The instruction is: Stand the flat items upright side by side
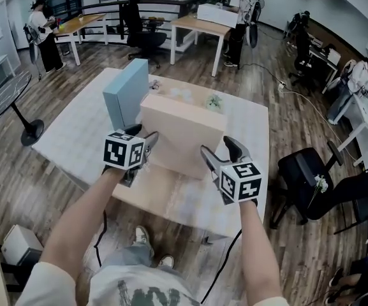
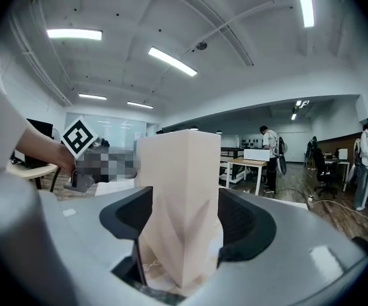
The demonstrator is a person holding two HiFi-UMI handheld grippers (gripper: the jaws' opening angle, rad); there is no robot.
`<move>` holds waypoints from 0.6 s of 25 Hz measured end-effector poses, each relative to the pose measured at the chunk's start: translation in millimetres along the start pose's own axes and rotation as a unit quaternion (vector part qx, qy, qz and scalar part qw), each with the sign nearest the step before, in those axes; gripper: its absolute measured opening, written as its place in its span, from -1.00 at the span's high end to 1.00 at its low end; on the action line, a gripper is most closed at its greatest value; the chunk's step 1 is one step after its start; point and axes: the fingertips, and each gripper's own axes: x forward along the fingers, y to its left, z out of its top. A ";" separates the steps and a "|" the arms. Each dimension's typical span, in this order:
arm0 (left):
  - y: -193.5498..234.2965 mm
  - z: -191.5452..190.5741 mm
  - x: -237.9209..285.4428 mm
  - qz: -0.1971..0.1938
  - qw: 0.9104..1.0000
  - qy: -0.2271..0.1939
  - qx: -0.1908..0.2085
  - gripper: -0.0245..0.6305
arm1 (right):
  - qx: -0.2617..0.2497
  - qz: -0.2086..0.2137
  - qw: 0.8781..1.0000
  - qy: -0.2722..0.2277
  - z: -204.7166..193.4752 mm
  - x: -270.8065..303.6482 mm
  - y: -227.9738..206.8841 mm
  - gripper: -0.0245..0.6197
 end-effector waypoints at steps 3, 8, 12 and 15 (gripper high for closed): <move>0.0 -6.3 -0.4 0.007 1.000 0.000 -0.004 0.15 | 0.007 0.029 1.000 0.001 -5.4 5.2 -3.6 -0.17; -7.2 -9.4 -1.6 0.013 0.999 -0.014 -0.026 0.15 | 0.025 0.091 0.995 0.013 -16.7 25.3 -6.2 -0.32; -18.3 -2.0 -6.4 0.016 0.999 -0.031 -0.031 0.15 | 0.026 0.135 0.990 0.020 -20.3 42.8 -1.2 -0.42; -27.5 -1.2 -8.7 0.017 0.999 -0.034 -0.024 0.15 | 0.020 0.170 0.985 0.027 -21.9 53.6 5.6 -0.50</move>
